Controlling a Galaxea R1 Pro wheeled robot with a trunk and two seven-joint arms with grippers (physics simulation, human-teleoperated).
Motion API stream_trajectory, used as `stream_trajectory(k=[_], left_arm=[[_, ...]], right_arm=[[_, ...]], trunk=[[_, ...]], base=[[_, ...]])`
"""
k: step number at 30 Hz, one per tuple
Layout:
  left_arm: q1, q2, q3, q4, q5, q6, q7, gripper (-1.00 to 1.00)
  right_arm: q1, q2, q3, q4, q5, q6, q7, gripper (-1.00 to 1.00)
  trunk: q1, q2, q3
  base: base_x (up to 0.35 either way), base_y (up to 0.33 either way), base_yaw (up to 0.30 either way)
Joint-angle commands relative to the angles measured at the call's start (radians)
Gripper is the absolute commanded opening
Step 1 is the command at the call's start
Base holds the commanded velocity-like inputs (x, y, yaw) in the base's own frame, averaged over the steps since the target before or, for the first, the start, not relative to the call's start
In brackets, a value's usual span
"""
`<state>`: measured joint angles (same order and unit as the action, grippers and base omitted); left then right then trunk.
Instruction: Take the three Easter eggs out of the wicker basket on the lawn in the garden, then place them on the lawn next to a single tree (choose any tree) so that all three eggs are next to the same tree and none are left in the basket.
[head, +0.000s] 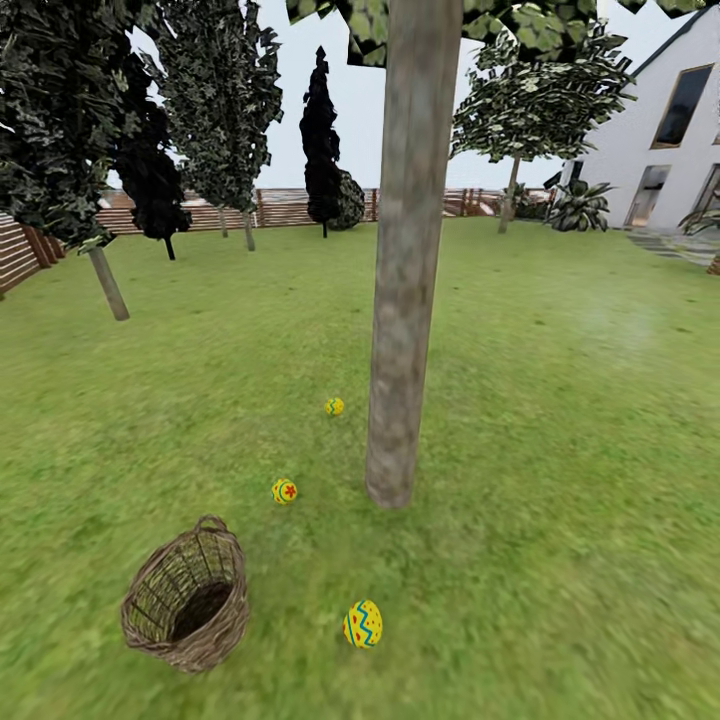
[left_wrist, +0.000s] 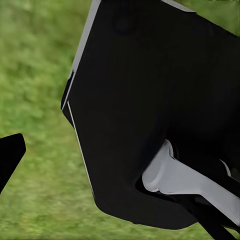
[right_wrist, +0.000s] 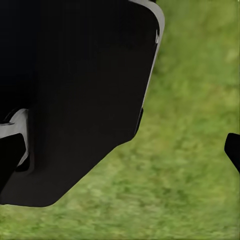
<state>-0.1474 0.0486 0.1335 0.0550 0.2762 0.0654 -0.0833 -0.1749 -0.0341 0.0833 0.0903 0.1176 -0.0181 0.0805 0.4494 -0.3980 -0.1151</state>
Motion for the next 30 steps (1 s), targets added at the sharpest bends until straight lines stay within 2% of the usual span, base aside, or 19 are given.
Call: stream_trajectory(k=[1,30], left_arm=[[-0.001,0.001,0.008,0.002,0.005,0.002,-0.004,1.0],[-0.001,0.001,0.008,0.003,0.005,0.002,-0.004,1.0]], right_arm=[[-0.002,0.0,0.008,0.003,0.004,-0.002,0.002,1.0],[-0.002,0.0,0.009,0.002,0.004,-0.002,0.001,1.0]], trunk=[[0.001,-0.002,0.0],[0.001,-0.002,0.048]], base=[[0.0,0.0,0.0],[0.0,0.0,0.0]])
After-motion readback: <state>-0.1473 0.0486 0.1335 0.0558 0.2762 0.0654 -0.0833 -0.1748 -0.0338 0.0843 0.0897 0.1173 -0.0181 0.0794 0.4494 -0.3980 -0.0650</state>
